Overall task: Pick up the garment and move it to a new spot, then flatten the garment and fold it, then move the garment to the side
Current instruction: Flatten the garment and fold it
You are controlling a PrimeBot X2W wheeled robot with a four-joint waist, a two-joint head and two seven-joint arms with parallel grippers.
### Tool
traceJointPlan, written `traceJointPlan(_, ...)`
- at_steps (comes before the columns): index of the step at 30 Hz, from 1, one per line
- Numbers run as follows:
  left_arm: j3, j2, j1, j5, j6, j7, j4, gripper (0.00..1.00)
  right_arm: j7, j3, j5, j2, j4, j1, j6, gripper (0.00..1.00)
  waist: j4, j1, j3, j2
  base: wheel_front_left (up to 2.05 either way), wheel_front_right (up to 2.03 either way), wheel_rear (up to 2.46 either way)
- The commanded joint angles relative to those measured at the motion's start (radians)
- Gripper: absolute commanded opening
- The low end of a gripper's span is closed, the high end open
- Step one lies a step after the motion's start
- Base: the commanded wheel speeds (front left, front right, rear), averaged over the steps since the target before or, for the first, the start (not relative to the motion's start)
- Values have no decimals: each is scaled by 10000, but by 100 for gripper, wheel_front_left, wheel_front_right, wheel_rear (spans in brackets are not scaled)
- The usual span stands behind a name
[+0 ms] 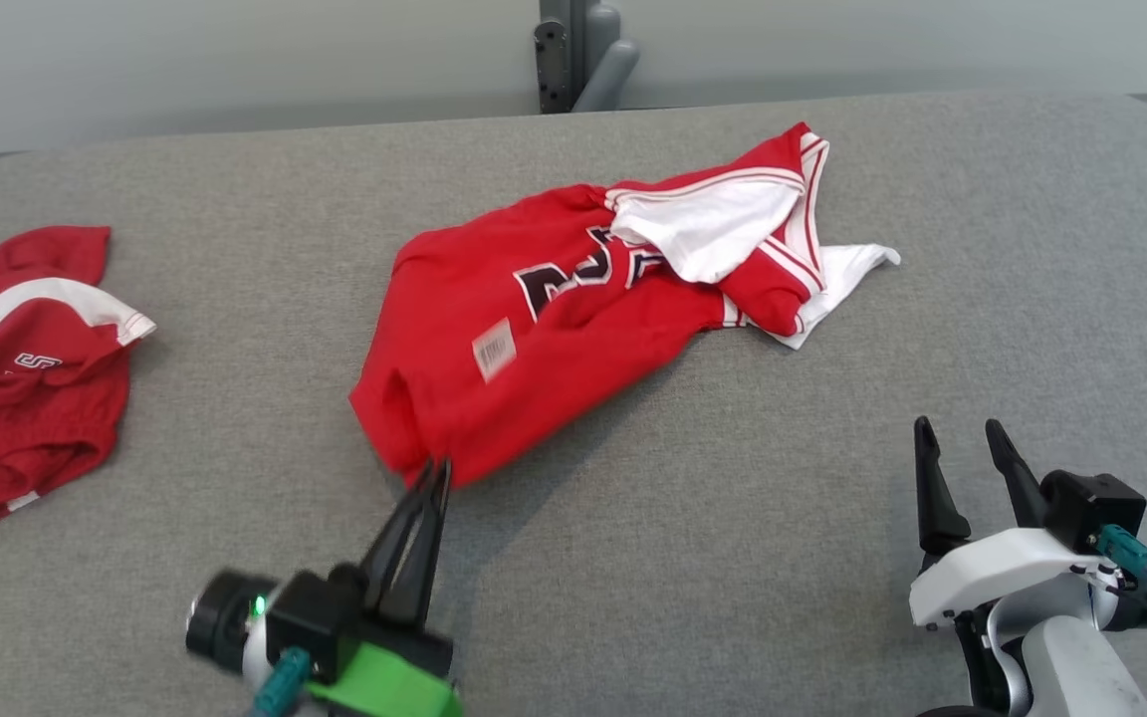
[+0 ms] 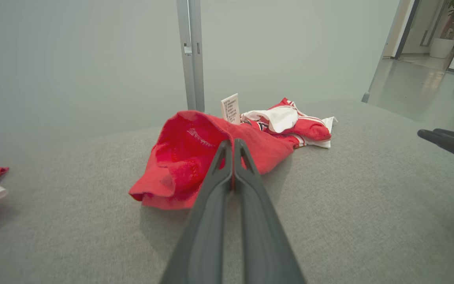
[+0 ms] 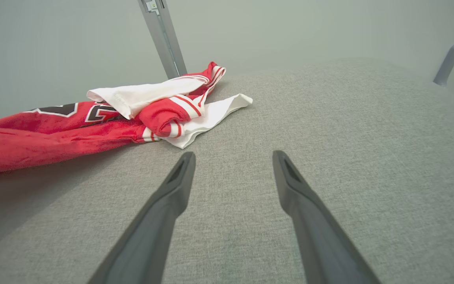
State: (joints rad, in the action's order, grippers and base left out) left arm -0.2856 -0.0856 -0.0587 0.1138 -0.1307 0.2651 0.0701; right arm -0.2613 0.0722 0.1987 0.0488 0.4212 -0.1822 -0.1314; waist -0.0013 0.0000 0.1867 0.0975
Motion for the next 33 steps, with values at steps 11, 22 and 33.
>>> traceJointPlan(11, 616, 31, 1289, 743, 1, -9, 2577, 100, -17, 187, -26, 18, 65, 457, 14, 100, 524, 0, -671, 0, 0, 0, 0)
traceJointPlan(22, 705, 328, 304, 1223, 0, -12, 2738, 100, -18, -90, -40, 17, -10, 265, 14, 100, -205, 0, -529, 0, 0, 0, 0)
traceJointPlan(33, 873, 341, -365, 2135, -1, -12, 4052, 100, -18, -74, -160, 65, -89, -31, 16, 100, -787, 0, 216, 0, 0, 0, 0)
